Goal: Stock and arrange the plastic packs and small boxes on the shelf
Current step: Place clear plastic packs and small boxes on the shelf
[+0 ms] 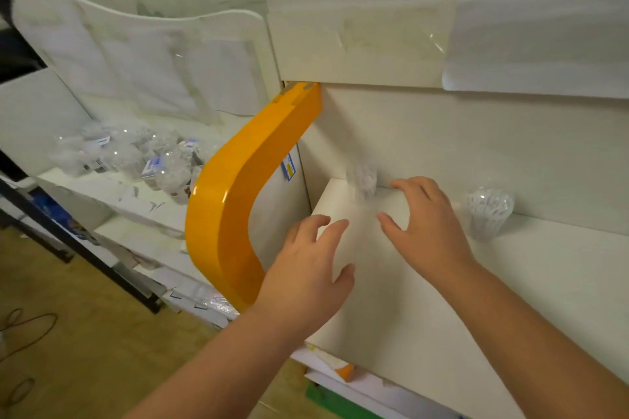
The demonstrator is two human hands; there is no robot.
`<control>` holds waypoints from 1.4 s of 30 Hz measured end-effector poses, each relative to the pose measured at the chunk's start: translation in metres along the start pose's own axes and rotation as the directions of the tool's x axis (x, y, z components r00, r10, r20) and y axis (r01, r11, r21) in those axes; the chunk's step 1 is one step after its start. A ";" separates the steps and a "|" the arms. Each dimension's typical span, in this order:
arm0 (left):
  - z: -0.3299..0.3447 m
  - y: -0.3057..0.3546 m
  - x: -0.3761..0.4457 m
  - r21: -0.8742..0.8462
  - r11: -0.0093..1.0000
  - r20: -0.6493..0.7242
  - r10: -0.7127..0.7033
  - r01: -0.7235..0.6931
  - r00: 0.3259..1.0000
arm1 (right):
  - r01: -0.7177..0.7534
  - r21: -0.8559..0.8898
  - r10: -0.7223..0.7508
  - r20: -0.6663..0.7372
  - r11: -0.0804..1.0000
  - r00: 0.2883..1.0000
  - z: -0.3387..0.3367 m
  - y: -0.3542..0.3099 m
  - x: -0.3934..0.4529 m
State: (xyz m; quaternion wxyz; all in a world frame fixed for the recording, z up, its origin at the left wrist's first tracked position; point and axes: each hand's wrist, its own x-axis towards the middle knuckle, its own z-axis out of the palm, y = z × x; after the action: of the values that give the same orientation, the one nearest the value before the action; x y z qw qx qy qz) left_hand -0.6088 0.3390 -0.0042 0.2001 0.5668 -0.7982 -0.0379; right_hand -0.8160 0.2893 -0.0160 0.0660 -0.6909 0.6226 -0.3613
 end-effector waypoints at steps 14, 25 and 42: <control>-0.083 -0.033 -0.093 -0.206 0.942 -0.207 0.222 -0.264 0.953 | -0.054 -0.069 0.052 -0.031 0.996 0.998 -0.048 -0.129 -0.130; -0.159 -0.196 -0.179 -0.091 0.995 -0.204 0.017 -0.037 0.979 | 0.095 -0.085 -0.094 0.024 0.992 0.995 0.024 -0.284 -0.160; -0.180 -0.350 -0.127 -0.032 0.990 -0.177 -0.141 0.138 0.974 | 0.109 0.006 -0.109 0.107 0.994 0.988 0.164 -0.346 -0.050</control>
State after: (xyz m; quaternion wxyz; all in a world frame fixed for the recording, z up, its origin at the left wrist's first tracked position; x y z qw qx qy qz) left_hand -0.1969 0.3618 0.0250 0.2735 0.6207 -0.7347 -0.0086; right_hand -0.4378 0.3512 0.0309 0.0794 -0.7423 0.5795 -0.3269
